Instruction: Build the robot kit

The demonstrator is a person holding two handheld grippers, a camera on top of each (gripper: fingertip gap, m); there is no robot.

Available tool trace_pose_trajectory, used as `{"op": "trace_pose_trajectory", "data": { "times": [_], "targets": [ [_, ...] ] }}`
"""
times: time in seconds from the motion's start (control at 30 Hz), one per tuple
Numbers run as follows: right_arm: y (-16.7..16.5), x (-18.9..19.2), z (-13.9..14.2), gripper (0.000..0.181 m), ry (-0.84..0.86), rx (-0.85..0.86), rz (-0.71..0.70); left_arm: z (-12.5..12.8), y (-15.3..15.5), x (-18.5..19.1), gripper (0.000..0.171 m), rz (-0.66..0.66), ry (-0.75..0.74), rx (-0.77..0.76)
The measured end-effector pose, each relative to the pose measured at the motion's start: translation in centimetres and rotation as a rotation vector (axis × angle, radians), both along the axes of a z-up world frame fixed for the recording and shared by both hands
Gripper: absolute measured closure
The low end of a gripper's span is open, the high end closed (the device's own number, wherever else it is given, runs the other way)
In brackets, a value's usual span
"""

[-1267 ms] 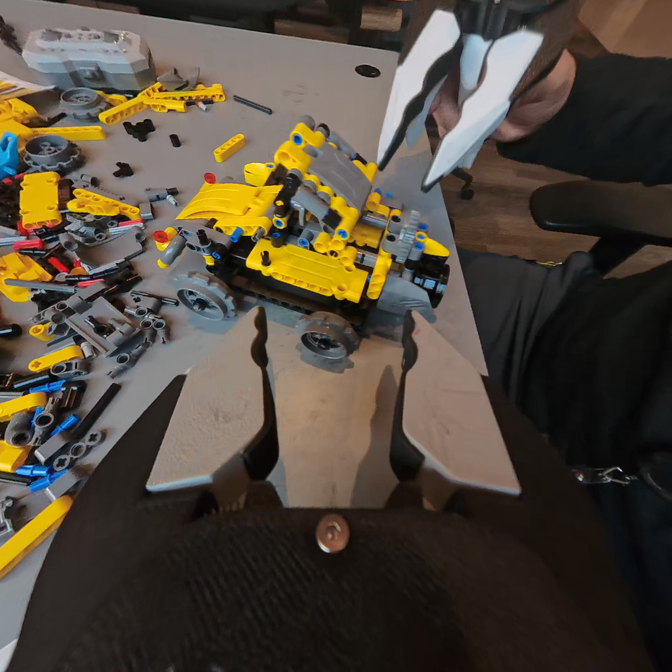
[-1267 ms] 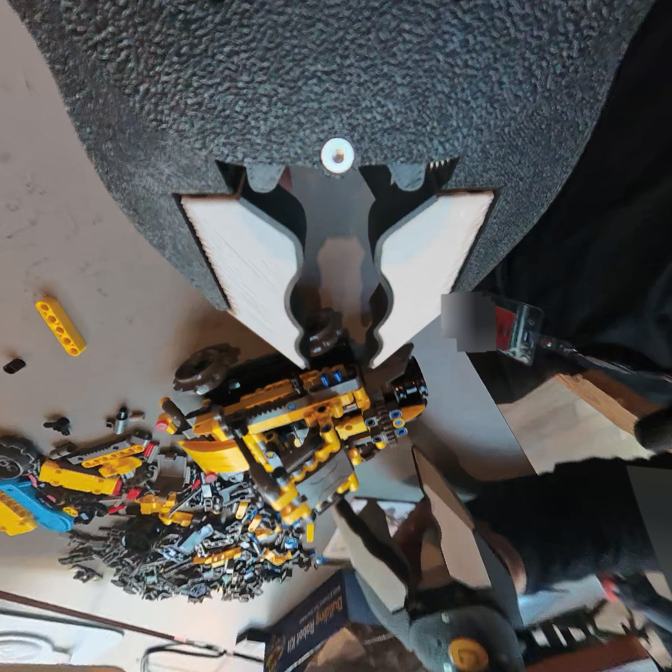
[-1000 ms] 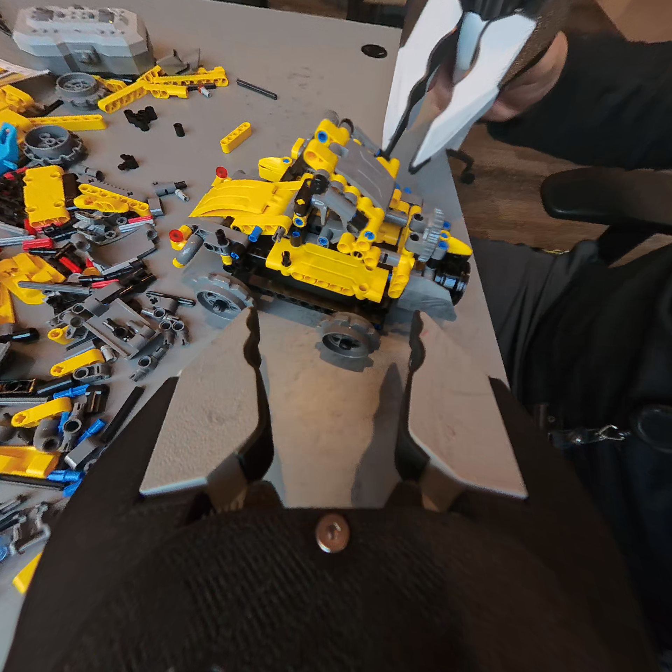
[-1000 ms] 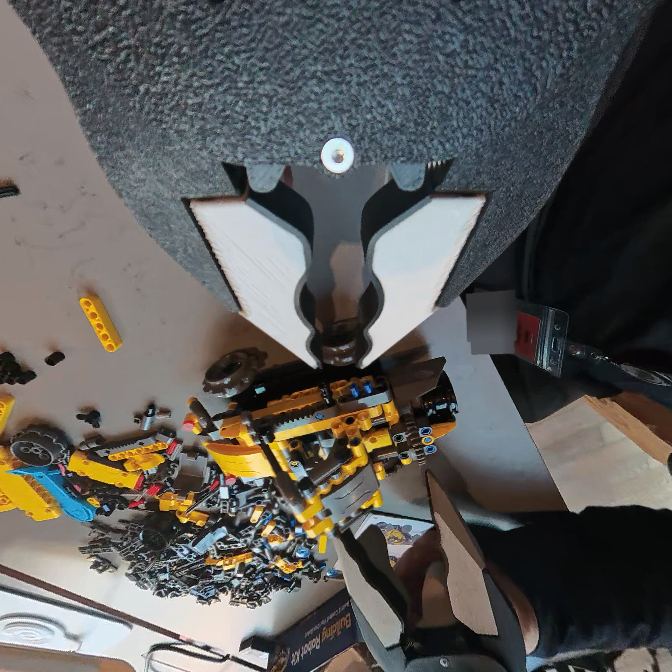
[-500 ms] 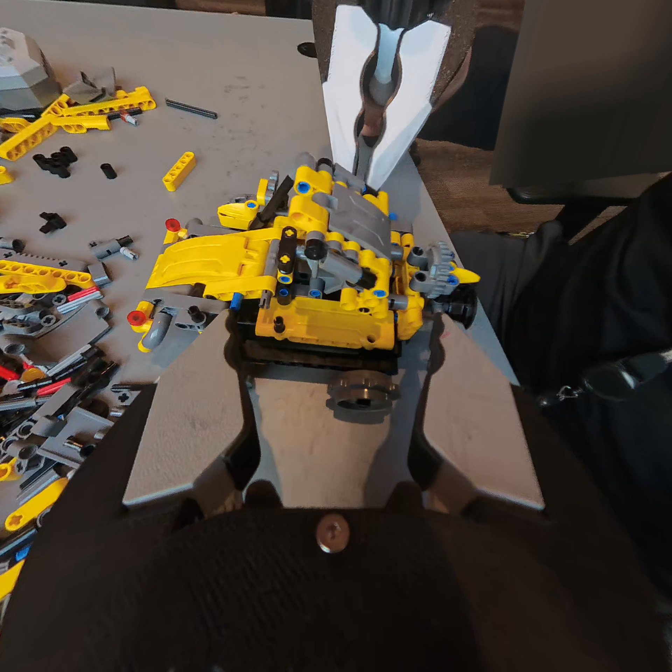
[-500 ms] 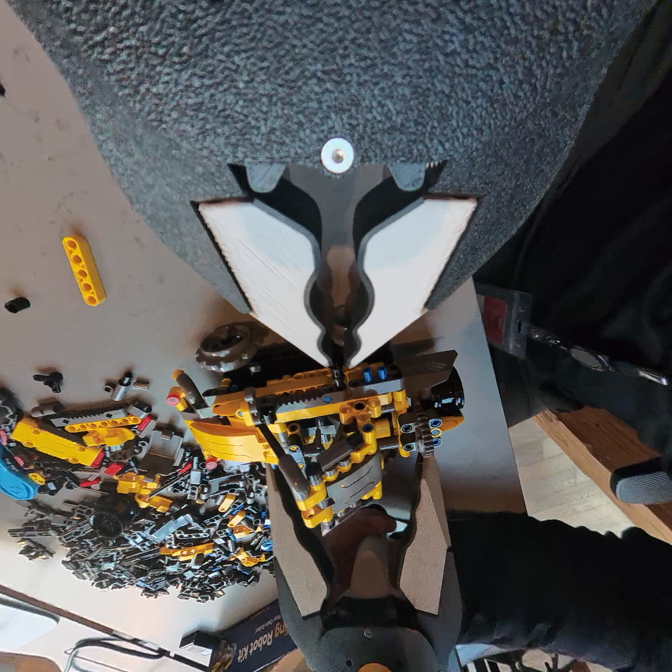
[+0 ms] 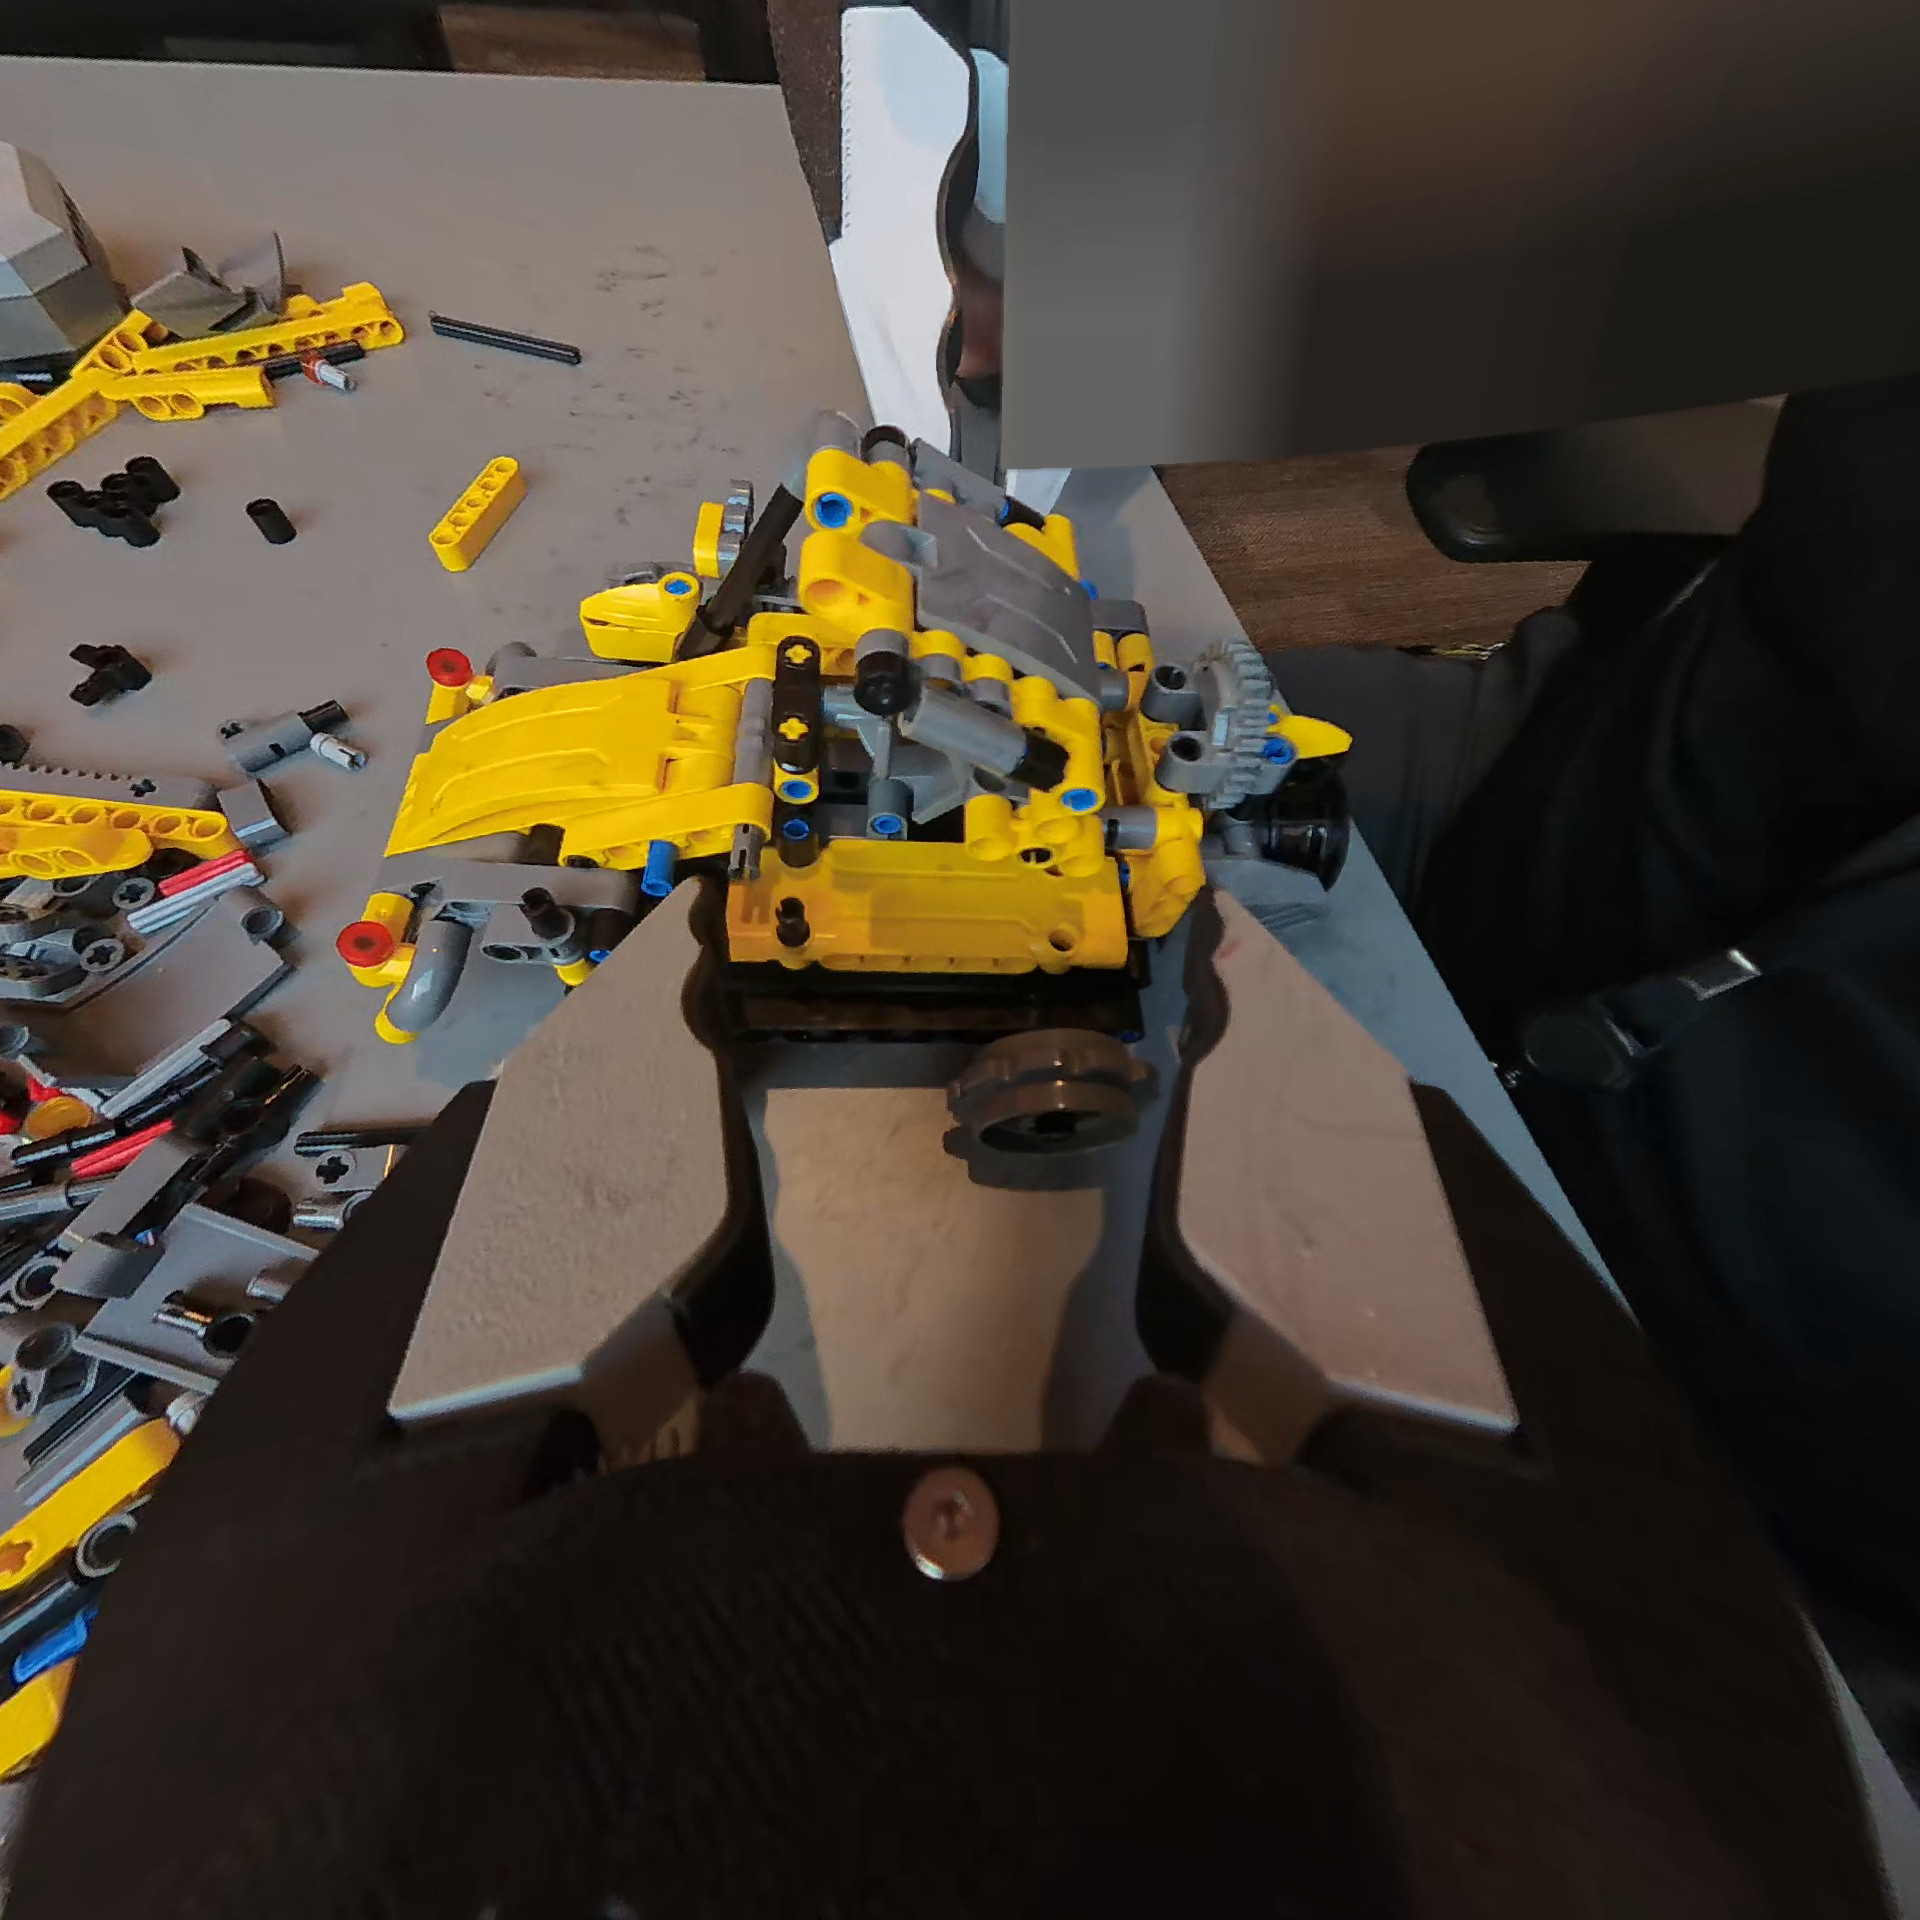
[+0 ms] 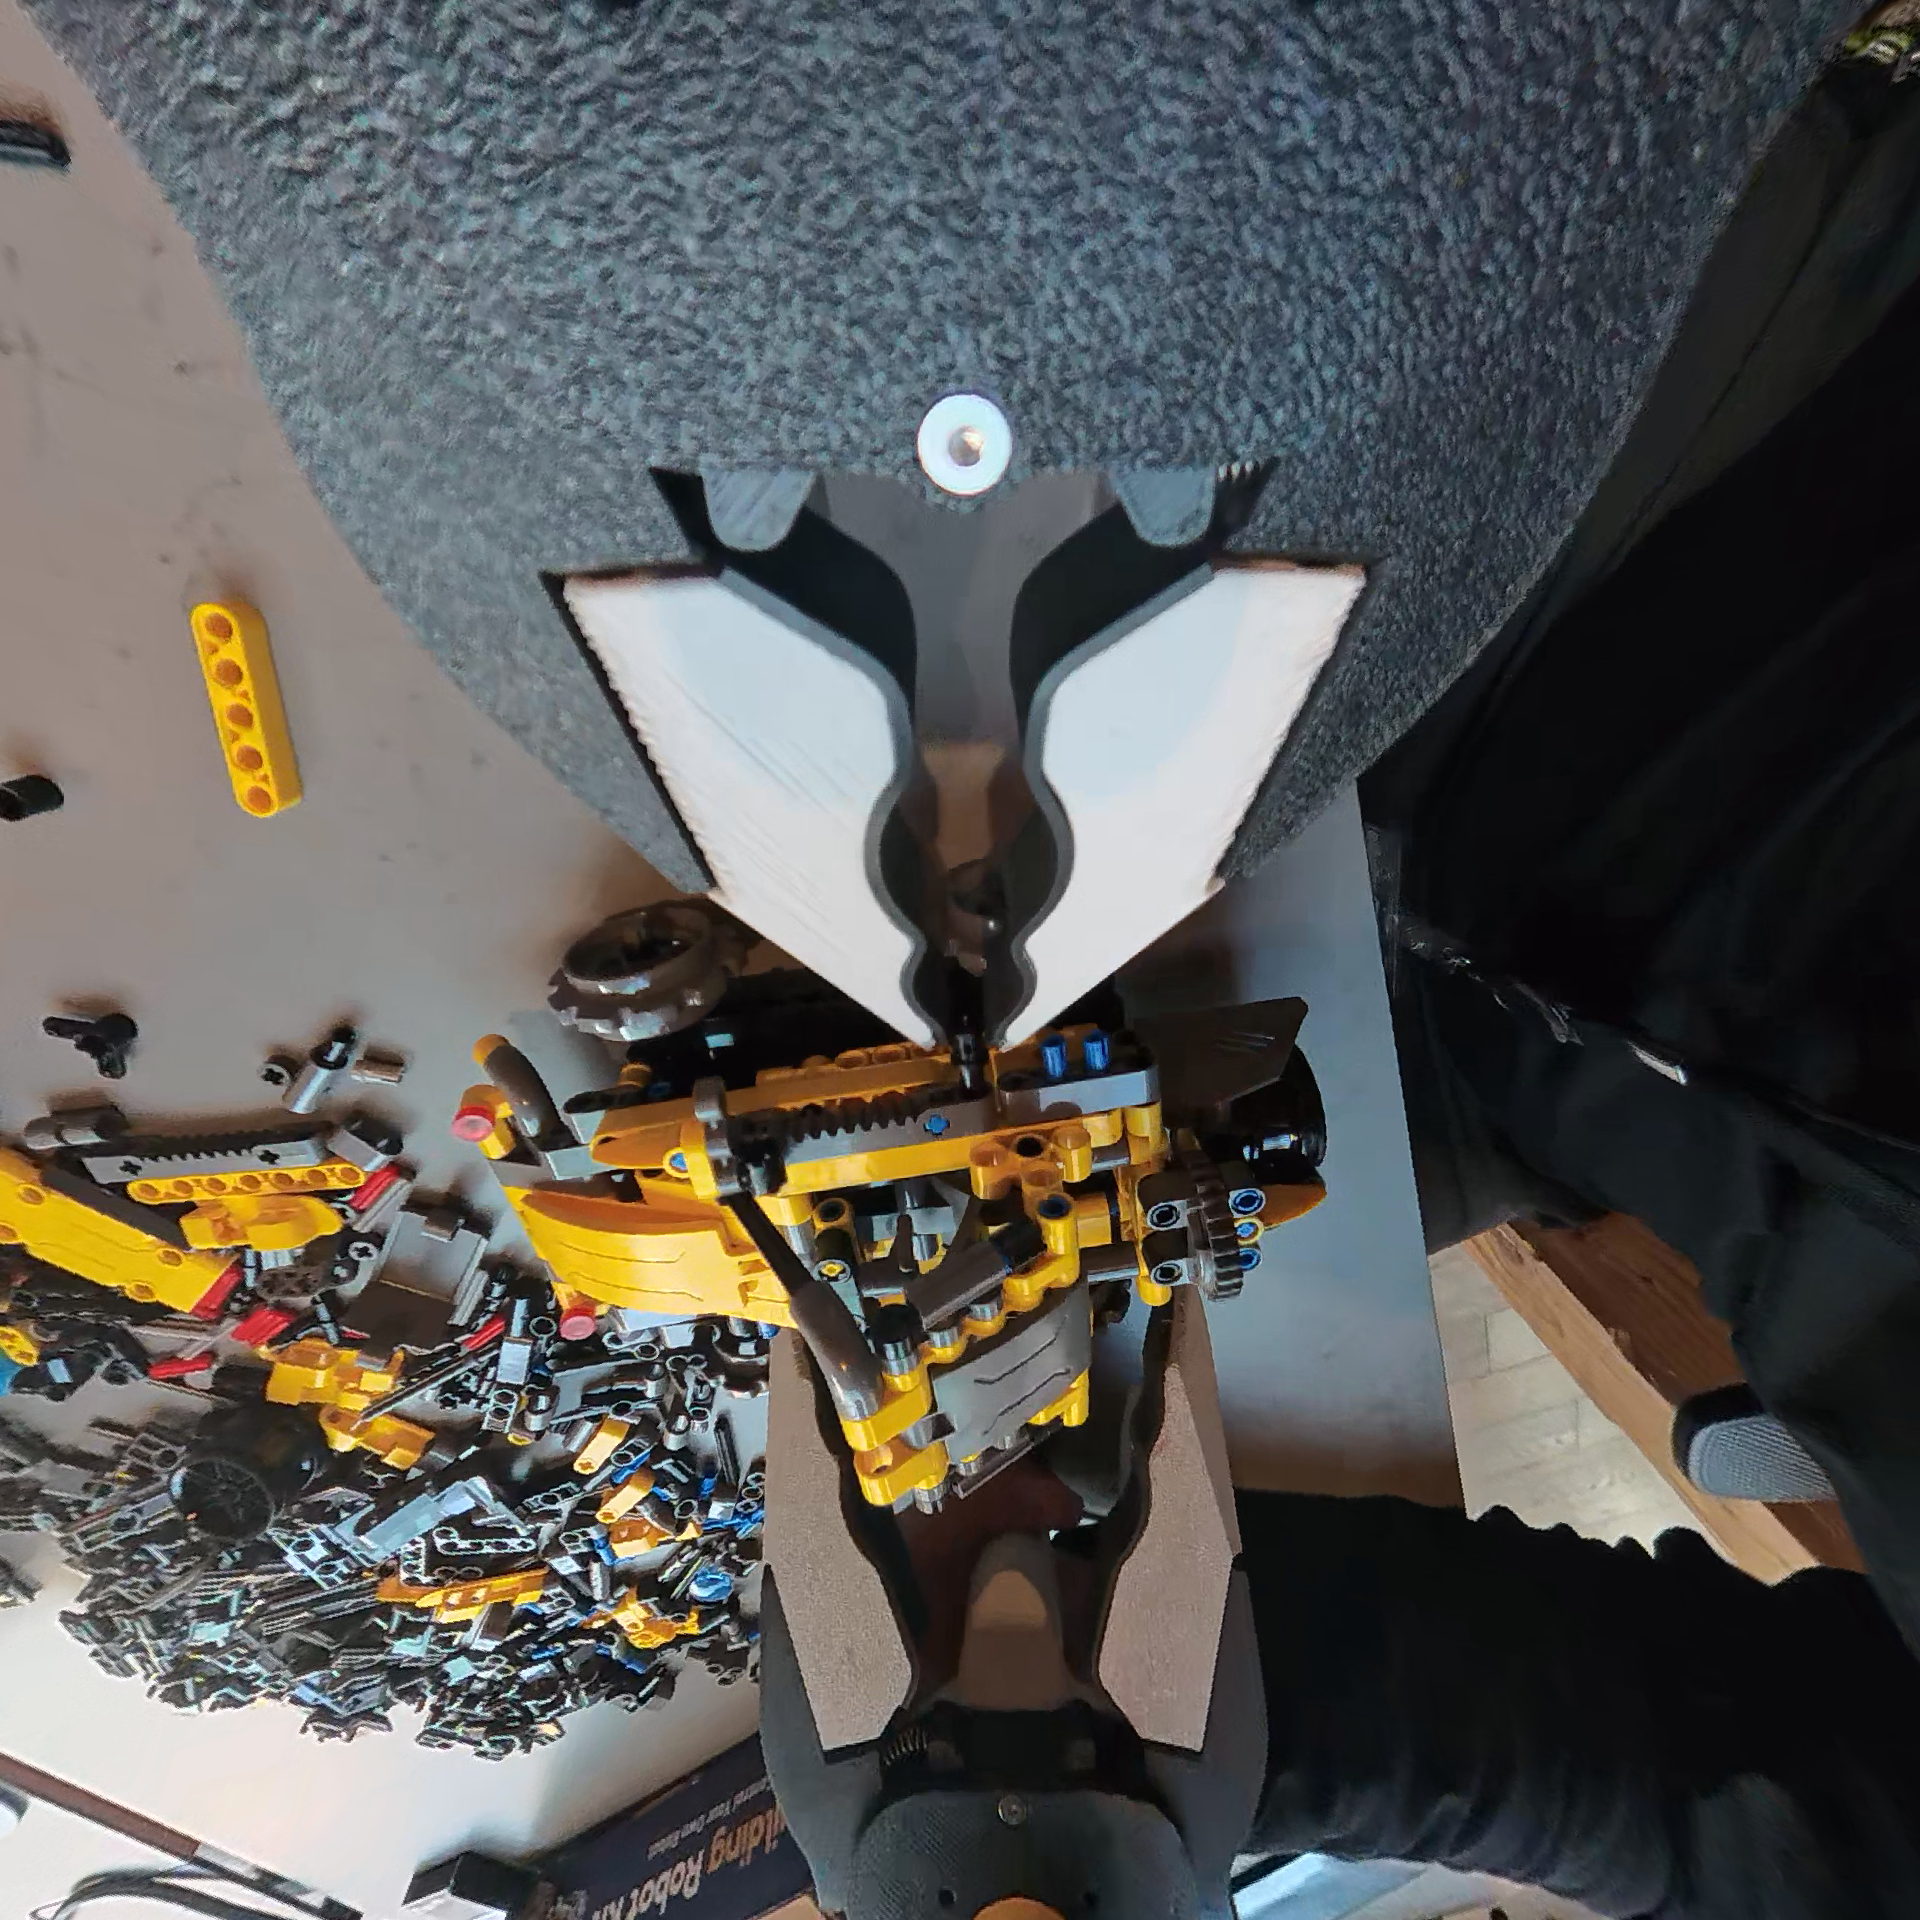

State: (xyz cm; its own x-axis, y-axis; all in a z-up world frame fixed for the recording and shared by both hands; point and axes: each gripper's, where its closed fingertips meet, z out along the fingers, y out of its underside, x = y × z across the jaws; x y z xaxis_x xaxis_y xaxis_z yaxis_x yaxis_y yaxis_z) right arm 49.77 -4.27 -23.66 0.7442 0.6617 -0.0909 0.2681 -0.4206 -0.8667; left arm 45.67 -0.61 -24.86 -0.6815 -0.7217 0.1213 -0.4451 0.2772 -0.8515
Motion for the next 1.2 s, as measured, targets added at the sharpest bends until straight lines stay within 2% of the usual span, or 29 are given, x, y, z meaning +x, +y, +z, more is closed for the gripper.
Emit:
{"op": "trace_pose_trajectory", "data": {
  "times": [0.33, 0.43, 0.5, 0.57, 0.7, 0.93, 1.07, 1.2],
  "targets": [
    [0.1, 0.3, 0.0, 0.175, 0.017, -0.039, 0.041, 0.1, 0.0, 0.3, 0.086, -0.008, -0.003, -0.017],
    [-0.3, 1.2, 0.1, 0.167, 0.028, -0.075, 0.016, 0.1, -0.1, 0.4, 0.086, -0.008, -0.002, -0.024],
    [-0.7, 1.5, 0.7, 0.181, 0.083, -0.057, 0.005, 0.1, -0.1, 0.4, 0.086, -0.004, -0.004, -0.02],
    [-0.9, 1.2, 0.7, 0.181, 0.107, -0.051, -0.002, 0.1, -0.1, 0.3, 0.086, -0.002, -0.008, -0.011],
    [-0.7, 0.8, -0.4, 0.181, 0.016, -0.05, -0.017, 0.0, -0.2, 0.4, 0.087, 0.002, -0.012, -0.003],
    [-0.7, 1.1, 0.4, 0.18, 0.008, -0.032, -0.019, -0.1, -0.3, 0.4, 0.088, 0.005, -0.017, 0.011],
    [-0.6, 1.1, 0.4, 0.18, -0.081, -0.016, -0.036, -0.1, -0.3, 0.4, 0.088, 0.009, -0.019, 0.014],
    [-0.7, 1.3, -0.2, 0.176, -0.051, -0.037, -0.051, -0.1, -0.3, 0.4, 0.088, 0.008, -0.02, 0.016]
  ]
}}
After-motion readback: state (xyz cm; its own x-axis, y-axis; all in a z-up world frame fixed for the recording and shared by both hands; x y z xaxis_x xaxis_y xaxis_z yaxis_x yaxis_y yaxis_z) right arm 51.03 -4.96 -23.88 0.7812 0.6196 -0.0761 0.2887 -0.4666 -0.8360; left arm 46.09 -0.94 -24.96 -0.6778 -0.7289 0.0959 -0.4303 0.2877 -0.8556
